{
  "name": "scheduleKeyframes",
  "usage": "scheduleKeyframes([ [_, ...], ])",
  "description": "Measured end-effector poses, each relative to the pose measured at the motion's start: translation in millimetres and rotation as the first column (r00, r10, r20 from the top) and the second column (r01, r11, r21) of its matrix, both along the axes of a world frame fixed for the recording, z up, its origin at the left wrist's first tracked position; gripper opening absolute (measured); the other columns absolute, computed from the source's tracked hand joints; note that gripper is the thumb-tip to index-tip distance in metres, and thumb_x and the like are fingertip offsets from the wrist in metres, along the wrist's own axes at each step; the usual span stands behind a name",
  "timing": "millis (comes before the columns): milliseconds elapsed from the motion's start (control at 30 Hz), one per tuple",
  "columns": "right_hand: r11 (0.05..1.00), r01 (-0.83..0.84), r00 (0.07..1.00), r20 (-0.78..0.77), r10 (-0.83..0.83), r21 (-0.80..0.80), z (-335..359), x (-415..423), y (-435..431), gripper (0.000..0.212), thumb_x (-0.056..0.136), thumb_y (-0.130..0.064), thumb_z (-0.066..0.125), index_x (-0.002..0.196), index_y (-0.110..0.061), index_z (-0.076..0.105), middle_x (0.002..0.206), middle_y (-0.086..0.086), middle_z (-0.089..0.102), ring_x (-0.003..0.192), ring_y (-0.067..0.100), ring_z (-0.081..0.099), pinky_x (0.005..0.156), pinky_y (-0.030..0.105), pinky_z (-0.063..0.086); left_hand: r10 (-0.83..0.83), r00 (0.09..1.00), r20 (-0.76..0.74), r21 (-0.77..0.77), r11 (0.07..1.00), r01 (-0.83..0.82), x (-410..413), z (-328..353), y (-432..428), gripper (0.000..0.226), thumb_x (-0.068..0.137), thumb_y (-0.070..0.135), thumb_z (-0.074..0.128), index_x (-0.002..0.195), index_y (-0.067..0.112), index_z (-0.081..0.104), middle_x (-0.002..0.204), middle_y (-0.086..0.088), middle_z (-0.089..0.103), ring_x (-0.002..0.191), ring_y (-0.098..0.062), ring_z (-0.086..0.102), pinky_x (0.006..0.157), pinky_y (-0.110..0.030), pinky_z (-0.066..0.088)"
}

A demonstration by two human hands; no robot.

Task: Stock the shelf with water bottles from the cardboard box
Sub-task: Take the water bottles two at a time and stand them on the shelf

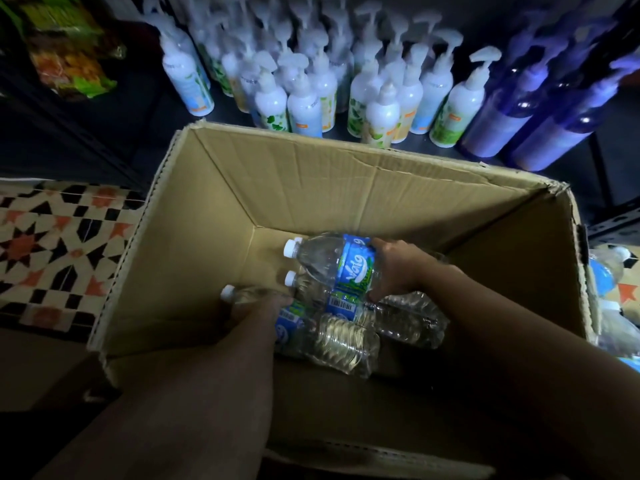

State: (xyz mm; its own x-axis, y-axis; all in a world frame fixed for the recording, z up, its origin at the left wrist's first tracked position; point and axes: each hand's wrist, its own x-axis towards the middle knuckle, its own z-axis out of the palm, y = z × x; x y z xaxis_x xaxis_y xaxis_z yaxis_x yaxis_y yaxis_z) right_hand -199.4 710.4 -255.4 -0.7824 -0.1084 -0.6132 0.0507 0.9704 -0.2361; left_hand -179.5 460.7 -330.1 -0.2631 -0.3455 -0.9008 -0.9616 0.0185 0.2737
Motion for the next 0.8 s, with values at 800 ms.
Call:
scheduleKeyframes([
  [800, 0.998, 0.032, 0.992, -0.125, -0.025, 0.049, -3, 17, -8, 0.104, 0.059, -0.061, 0.08, 0.145, -0.028, 0.032, 0.139, 0.0, 0.053, 0.123, 0.028, 0.055, 0.098, 0.04, 0.046, -0.162, 0.985, -0.061, 0.278, 0.945, 0.173, 19, 30, 62, 0.022, 0.095, -0.004, 0.05, 0.114, -0.012, 0.058, 0.123, -0.025, 0.056, 0.101, -0.033, 0.057, 0.064, -0.026, 0.05],
])
